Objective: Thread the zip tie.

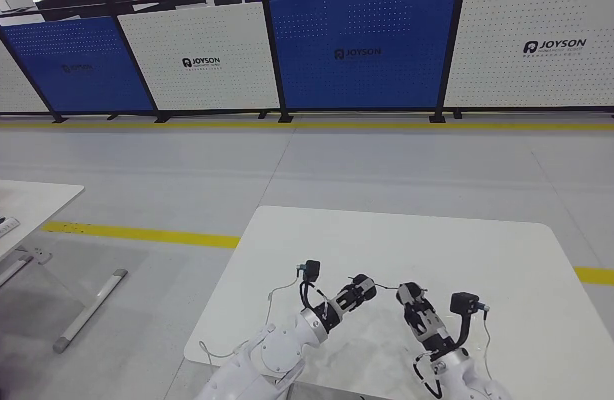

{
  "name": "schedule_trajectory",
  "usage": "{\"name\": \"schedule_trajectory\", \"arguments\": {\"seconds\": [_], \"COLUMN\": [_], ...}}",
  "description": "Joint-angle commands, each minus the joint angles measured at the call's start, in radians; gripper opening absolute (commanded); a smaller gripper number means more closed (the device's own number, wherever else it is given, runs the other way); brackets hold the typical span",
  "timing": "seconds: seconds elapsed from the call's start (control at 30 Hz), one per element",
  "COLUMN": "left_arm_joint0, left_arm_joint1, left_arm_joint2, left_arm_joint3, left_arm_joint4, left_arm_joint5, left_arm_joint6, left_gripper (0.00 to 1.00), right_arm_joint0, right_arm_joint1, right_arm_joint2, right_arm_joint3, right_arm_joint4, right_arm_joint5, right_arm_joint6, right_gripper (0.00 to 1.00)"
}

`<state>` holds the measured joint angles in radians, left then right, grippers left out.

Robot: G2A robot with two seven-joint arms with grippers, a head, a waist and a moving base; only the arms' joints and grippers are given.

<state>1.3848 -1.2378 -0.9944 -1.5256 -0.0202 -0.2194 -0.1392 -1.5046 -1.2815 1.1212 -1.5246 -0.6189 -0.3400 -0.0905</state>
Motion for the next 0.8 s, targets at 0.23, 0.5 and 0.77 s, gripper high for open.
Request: {"name": "schedule_trajectory", "arguments": {"seconds": [0.23,0.5,0.77], "left_arm_joint0": [0.000,-0.001,0.003], "left_arm_joint1": [0.000,-0.001,-0.001], "left_arm_joint2": [-0.001,-0.002,-0.004], "left_arm_joint3": [-0.001,0.004,0.002], "left_arm_joint4": [0.002,0.012,0.021], "left_arm_joint5": [-0.005,-0.003,-0.007], "left_arm_joint6": [-0.008,-0.005,0.007], "left_gripper": [0.00,0.00,0.00], "right_arm_joint0": [0.008,0.013,0.013], "right_arm_joint1": [0.001,-0.001,-0.004], "right_arm_joint2": [-0.006,-0.008,-0.008], "right_arm_joint3": [0.004,0.008,0.010], "right_arm_joint4": [-0.008,-0.011,-0.016], "right_arm_joint5": [0.000,0.000,0.001], "right_arm_joint6": [0.007,0.005,0.001], "right_gripper": [0.00,0.00,0.00]}}
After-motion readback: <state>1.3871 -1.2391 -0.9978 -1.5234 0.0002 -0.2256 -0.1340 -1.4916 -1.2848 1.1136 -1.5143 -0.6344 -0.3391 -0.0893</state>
